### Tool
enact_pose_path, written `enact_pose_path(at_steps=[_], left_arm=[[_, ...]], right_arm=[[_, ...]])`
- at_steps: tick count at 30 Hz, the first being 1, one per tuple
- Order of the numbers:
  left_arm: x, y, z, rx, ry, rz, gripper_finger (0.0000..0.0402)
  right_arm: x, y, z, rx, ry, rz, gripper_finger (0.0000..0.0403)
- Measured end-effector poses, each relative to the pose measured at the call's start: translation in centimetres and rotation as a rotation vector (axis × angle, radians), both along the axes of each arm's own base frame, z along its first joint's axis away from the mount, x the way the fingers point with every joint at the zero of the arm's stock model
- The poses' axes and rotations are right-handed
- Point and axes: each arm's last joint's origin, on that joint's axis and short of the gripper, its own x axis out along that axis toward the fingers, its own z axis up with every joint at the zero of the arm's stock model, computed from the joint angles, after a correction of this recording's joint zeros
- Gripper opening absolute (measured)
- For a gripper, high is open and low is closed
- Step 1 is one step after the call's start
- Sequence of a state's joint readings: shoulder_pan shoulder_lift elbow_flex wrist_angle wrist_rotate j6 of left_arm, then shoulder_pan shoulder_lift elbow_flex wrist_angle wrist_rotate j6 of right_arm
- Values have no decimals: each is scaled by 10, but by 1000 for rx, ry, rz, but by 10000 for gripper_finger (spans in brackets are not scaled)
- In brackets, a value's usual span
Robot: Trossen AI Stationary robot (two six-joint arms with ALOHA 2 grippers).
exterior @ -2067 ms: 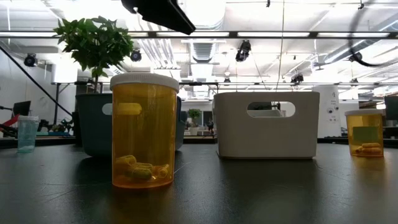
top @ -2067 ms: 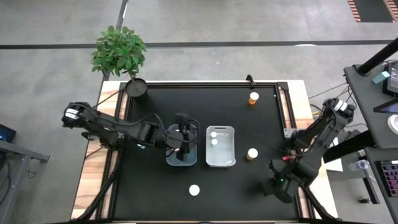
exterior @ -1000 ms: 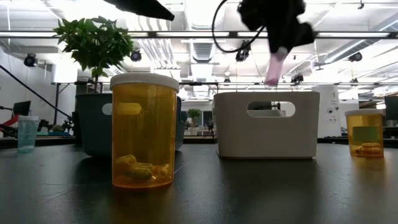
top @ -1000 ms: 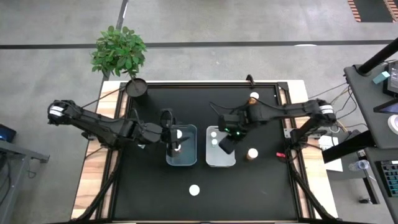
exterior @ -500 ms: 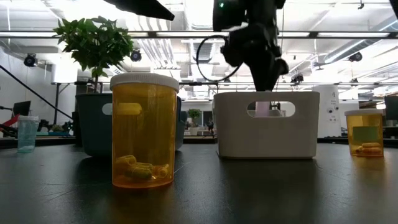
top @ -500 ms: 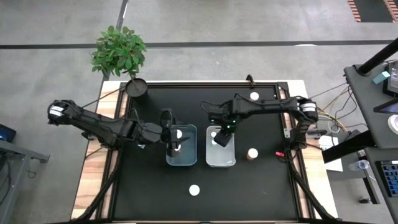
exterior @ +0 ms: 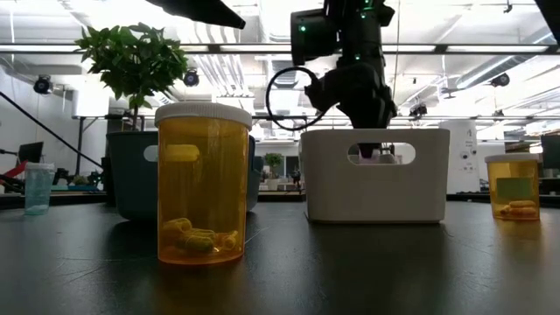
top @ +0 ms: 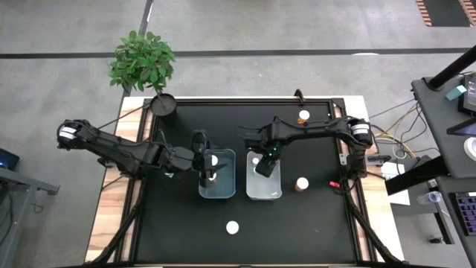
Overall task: Pick and place medicine bottles into bin by pill shape (circle, oval)
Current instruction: Put the pink tablet bottle into the white bin
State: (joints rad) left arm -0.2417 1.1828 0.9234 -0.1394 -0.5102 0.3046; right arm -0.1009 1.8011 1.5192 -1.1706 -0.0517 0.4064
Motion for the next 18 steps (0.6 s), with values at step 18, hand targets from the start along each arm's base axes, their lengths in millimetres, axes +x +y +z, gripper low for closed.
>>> enact_pose_path(at_steps=[18], left_arm=[[0, 0, 0, 0, 0, 0, 244]], right_arm=[[1, 0, 0, -1, -9, 7, 137]])
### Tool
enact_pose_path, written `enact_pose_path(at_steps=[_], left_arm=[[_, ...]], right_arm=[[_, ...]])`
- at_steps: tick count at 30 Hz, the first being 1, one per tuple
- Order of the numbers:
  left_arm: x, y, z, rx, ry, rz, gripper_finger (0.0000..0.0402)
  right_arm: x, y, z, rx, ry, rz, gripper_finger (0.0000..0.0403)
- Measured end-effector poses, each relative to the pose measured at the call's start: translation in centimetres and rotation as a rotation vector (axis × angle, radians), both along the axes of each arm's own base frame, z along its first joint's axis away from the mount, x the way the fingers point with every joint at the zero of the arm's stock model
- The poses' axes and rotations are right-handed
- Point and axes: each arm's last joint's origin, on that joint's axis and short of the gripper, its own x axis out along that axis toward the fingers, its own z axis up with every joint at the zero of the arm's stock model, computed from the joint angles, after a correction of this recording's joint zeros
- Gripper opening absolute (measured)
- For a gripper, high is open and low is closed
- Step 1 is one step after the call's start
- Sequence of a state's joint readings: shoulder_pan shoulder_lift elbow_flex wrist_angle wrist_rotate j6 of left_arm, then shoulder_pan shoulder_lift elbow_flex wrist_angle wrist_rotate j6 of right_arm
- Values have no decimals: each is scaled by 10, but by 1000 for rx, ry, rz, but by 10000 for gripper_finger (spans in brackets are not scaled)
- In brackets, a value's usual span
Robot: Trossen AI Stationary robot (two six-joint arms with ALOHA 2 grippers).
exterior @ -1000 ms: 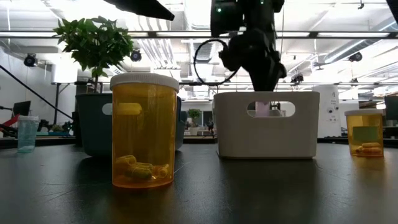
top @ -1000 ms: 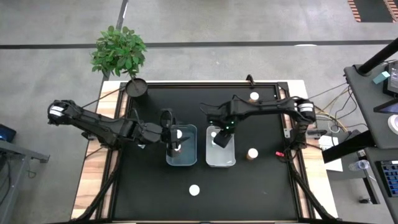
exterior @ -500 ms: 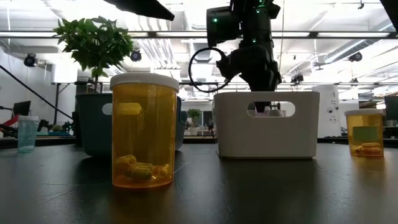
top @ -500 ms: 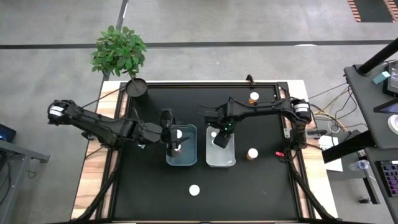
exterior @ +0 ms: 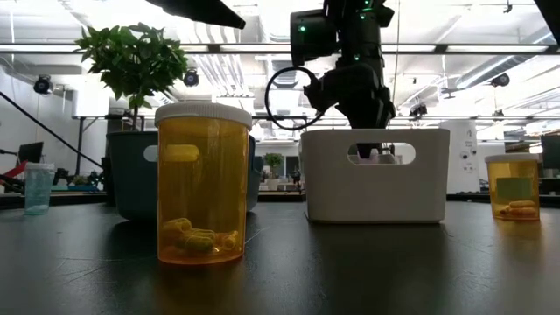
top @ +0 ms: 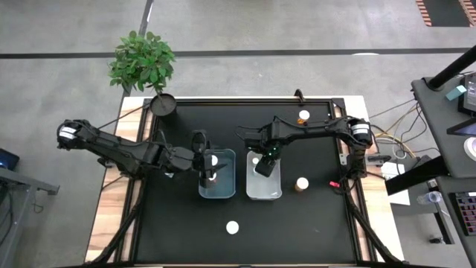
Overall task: Pick and place medicine bottles into bin by pill shape (circle, oval)
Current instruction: Put the pink tablet bottle into the white bin, then put the blue tablet bottle into the white bin
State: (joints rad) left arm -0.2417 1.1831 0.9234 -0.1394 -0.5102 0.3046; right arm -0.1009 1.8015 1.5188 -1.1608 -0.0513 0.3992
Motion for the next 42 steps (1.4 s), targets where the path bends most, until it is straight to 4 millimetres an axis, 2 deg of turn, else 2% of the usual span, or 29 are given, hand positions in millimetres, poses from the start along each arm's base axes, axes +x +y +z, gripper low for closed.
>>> enact_pose_path(at_steps=[20, 27, 33, 42], left_arm=[[0, 0, 0, 0, 0, 0, 244], [0, 0, 0, 0, 0, 0, 244], [0, 0, 0, 0, 1, 0, 244], [-1, 0, -5, -7, 12, 4, 244]], right_arm=[[3, 0, 0, -3, -27, 6, 120], [5, 1, 8, -6, -45, 10, 115], [0, 10, 24, -10, -88, 34, 101], [-24, 47, 65, -74, -214, 142, 86]])
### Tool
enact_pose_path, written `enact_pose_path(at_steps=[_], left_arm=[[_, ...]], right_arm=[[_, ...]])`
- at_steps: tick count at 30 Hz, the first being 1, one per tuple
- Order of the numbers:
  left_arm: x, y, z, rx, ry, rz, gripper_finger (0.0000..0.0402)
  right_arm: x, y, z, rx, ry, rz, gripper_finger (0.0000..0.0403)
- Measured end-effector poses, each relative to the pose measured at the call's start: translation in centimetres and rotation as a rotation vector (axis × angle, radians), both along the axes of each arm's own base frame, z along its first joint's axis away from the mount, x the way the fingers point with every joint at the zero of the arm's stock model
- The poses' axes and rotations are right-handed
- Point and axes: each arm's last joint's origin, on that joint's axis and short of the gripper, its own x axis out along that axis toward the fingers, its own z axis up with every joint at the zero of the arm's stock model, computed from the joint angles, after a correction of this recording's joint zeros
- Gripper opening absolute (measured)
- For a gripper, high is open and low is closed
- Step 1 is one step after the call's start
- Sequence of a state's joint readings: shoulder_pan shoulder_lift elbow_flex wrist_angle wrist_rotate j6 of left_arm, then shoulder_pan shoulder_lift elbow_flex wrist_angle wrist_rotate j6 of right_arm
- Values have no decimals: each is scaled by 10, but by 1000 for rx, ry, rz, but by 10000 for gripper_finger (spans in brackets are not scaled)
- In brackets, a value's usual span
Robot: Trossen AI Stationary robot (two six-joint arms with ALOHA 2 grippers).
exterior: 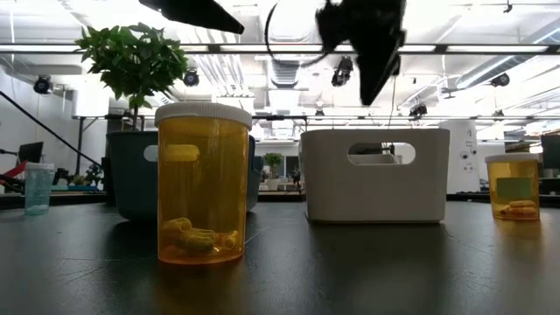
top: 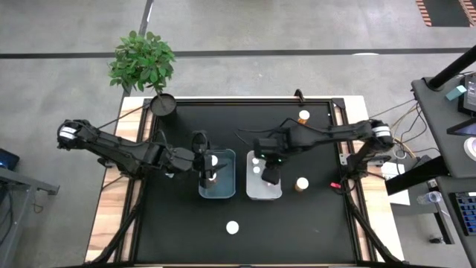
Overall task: Pick and place medicine bottles into bin by pill shape (circle, oval)
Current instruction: Put the blue tablet bottle into the white bin
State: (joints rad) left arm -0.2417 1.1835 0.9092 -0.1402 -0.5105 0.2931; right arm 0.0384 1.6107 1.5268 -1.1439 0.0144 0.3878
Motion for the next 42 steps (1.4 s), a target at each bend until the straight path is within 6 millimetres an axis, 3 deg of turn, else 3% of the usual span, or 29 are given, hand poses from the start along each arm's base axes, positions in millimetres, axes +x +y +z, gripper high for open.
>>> enact_pose_path(at_steps=[5, 11, 17, 24, 32, 37, 42], left_arm=[[0, 0, 0, -29, -10, 11, 244], [0, 0, 0, -71, -24, 28, 244], [0, 0, 0, -140, -46, 55, 244], [-3, 0, -6, -335, -42, 150, 244], [-39, -2, -22, -749, 314, 447, 244], [-71, -23, -38, -790, 546, 567, 244], [-97, -42, -49, -772, 631, 670, 244]], right_arm=[[-22, 24, 18, -85, -79, 58, 85], [-44, 49, 22, -98, -271, 135, 84], [-60, 61, 10, -125, -496, 221, 84], [-75, 58, -12, -169, -686, 302, 84], [-88, 54, -19, -233, -828, 385, 84], [-92, 53, -22, -251, -850, 404, 84], [-92, 53, -25, -252, -839, 410, 84]])
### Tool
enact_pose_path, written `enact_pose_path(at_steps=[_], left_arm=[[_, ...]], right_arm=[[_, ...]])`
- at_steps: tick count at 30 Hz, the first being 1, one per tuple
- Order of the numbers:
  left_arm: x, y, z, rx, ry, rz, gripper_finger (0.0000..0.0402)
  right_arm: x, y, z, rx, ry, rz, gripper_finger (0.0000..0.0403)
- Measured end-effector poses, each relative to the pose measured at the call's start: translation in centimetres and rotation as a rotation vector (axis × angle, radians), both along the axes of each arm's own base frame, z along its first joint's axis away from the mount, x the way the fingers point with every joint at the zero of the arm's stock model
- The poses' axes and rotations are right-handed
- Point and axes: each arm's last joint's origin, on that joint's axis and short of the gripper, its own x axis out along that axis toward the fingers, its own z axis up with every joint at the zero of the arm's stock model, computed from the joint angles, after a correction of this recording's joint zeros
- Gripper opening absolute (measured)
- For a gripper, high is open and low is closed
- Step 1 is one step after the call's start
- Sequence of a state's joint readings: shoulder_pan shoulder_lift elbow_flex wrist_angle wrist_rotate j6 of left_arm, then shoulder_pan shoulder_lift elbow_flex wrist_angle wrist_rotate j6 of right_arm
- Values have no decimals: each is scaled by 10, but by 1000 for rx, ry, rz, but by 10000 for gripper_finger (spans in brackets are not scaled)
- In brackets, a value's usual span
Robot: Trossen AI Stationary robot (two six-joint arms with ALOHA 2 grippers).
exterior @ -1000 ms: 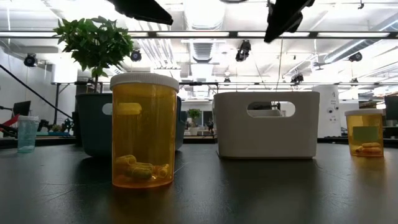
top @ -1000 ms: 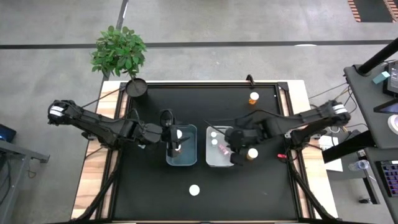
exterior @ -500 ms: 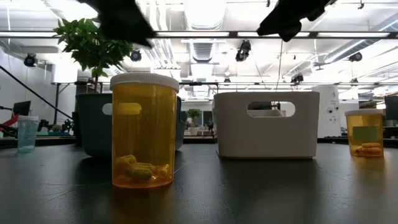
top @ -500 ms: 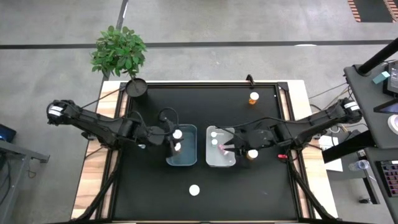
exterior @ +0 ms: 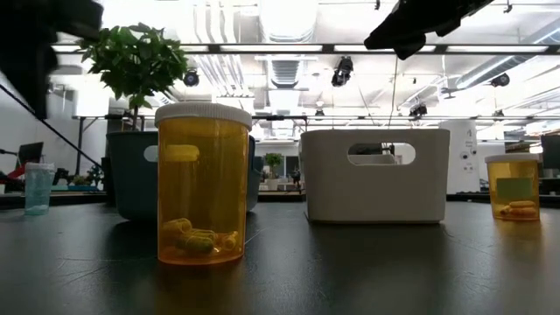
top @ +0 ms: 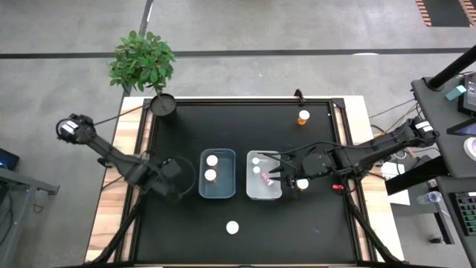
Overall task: Pick and place medicine bottles into bin by pill shape (circle, oval)
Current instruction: Put the blue tablet bottle into the white bin
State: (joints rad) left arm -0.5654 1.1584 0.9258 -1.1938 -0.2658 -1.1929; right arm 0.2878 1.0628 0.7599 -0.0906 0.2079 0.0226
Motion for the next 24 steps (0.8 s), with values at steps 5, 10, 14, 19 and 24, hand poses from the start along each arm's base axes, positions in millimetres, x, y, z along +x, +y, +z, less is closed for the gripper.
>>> enact_pose_path(at_steps=[5, 10, 14, 19, 24], left_arm=[[-16, -9, -15, 35, 26, 52, 244], [-28, -10, -37, 92, 65, 60, 244], [-36, -6, -53, 133, 88, 112, 244], [-37, -4, -59, 170, 49, 168, 244], [-37, -2, -60, 185, 3, 243, 244]], right_arm=[[-1, 0, -4, -10, 11, 5, 84], [-2, 0, -6, -13, 15, 6, 84], [-2, -1, -9, -7, 26, 1, 84], [-3, -1, -12, -8, 33, 0, 84], [-3, -1, -12, -14, 31, 3, 84]])
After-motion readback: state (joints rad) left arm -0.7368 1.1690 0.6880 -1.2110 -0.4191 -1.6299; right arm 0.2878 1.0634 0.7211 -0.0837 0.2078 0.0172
